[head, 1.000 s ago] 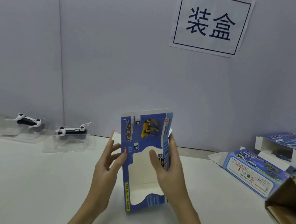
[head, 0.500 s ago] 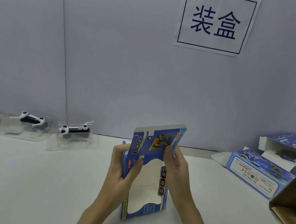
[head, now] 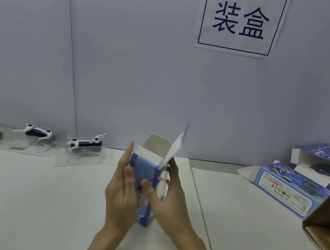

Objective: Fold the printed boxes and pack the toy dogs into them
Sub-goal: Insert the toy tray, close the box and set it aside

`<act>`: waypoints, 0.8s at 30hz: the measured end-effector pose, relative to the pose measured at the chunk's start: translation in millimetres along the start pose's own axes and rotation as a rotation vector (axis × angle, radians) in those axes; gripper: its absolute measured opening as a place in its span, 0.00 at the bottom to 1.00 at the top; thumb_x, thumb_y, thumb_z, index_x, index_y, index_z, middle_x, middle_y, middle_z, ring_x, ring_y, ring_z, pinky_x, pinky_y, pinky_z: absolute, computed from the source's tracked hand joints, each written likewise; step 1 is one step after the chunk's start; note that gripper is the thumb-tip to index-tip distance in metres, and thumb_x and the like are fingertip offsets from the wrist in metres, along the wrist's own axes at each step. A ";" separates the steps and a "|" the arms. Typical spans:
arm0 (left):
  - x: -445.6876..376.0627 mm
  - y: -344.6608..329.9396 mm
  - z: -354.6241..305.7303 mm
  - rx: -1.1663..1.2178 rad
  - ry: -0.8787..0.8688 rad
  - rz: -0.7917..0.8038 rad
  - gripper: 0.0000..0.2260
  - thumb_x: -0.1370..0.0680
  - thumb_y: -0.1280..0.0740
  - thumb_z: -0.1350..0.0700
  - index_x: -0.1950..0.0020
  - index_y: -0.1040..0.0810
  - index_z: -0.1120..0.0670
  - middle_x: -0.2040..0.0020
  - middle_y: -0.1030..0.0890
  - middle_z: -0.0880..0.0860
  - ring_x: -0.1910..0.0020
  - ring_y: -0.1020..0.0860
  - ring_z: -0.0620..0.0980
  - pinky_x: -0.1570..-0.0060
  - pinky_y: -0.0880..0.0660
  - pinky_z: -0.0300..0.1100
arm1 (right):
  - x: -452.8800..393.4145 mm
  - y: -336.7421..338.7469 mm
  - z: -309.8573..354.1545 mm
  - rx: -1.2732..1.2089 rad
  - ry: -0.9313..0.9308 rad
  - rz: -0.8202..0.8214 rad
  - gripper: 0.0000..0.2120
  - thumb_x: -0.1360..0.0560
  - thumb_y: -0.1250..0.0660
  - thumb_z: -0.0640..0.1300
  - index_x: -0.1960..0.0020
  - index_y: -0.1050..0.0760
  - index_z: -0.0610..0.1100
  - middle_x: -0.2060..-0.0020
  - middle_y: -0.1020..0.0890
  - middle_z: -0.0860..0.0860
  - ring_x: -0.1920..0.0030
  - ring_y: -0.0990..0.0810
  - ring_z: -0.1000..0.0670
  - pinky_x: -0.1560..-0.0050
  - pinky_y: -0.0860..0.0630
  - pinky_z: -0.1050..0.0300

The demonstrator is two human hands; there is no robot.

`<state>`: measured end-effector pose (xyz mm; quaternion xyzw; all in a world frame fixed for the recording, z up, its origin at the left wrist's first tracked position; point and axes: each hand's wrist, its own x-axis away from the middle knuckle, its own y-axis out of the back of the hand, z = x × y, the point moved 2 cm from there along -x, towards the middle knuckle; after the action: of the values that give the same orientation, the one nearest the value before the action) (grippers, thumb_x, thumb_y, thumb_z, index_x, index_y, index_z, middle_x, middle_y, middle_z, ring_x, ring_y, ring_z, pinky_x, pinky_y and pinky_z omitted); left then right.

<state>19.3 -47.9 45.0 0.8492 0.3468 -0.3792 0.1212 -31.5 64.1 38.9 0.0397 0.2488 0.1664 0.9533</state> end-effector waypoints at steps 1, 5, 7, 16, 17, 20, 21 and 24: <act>-0.6 0.4 -0.3 0.006 -0.018 -0.001 0.23 0.14 0.50 0.38 0.20 0.36 0.41 0.33 0.22 0.34 0.39 0.19 0.38 0.50 0.21 0.29 | 0.0 0.3 1.1 -0.040 -0.056 -0.018 0.40 0.33 0.31 0.76 0.26 0.38 0.65 0.37 0.23 0.66 0.38 0.20 0.59 0.53 0.20 0.68; -7.2 1.8 3.9 -0.005 0.032 -0.040 0.21 0.17 0.36 0.47 0.25 0.37 0.43 0.39 0.20 0.42 0.44 0.18 0.47 0.55 0.18 0.42 | -8.6 27.1 1.3 -0.191 -0.116 -0.149 0.23 0.28 0.30 0.62 0.37 0.25 0.54 0.50 0.13 0.54 0.50 0.12 0.49 0.61 0.17 0.61; -10.8 5.8 9.3 -0.025 0.165 0.018 0.29 0.23 0.29 0.43 0.25 0.34 0.43 0.34 0.22 0.45 0.39 0.20 0.46 0.47 0.21 0.41 | -11.7 39.2 3.7 -0.278 -0.112 -0.130 0.22 0.26 0.31 0.61 0.36 0.24 0.52 0.49 0.12 0.51 0.50 0.12 0.47 0.57 0.15 0.56; -11.5 3.7 15.5 0.373 0.417 0.384 0.29 0.20 0.27 0.52 0.24 0.36 0.36 0.33 0.18 0.49 0.38 0.16 0.55 0.48 0.16 0.49 | -13.0 48.1 13.2 -0.181 0.073 -0.167 0.18 0.20 0.35 0.53 0.31 0.31 0.62 0.39 0.19 0.60 0.38 0.17 0.50 0.50 0.16 0.53; -11.2 4.2 15.1 0.370 0.386 0.394 0.31 0.20 0.27 0.52 0.22 0.38 0.37 0.33 0.19 0.48 0.37 0.17 0.54 0.46 0.16 0.49 | -11.9 46.0 14.8 -0.128 0.092 -0.150 0.16 0.20 0.35 0.55 0.33 0.29 0.63 0.36 0.20 0.60 0.36 0.19 0.50 0.45 0.17 0.50; -12.4 6.5 8.6 0.354 0.334 0.361 0.28 0.22 0.25 0.44 0.27 0.35 0.42 0.37 0.17 0.47 0.41 0.15 0.56 0.50 0.15 0.51 | -9.6 41.3 19.2 -0.104 0.087 -0.171 0.15 0.23 0.33 0.66 0.42 0.25 0.59 0.37 0.20 0.55 0.36 0.20 0.44 0.42 0.19 0.35; -14.1 7.1 5.8 0.359 0.338 0.332 0.25 0.24 0.25 0.40 0.32 0.31 0.43 0.37 0.18 0.44 0.42 0.15 0.56 0.52 0.15 0.52 | -9.5 41.0 20.6 -0.103 0.086 -0.195 0.18 0.25 0.34 0.70 0.45 0.24 0.58 0.39 0.20 0.57 0.35 0.20 0.43 0.43 0.19 0.33; -22.5 8.6 1.8 0.381 0.381 0.235 0.19 0.26 0.28 0.36 0.45 0.25 0.47 0.29 0.25 0.37 0.34 0.19 0.53 0.52 0.15 0.56 | -9.3 41.0 22.9 -0.131 0.078 -0.210 0.16 0.25 0.32 0.68 0.51 0.24 0.56 0.38 0.21 0.64 0.31 0.22 0.46 0.41 0.20 0.33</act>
<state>13.6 -66.3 59.7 0.9470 0.1850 -0.2546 -0.0645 -40.2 99.7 69.7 -0.0552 0.2773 0.0831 0.9556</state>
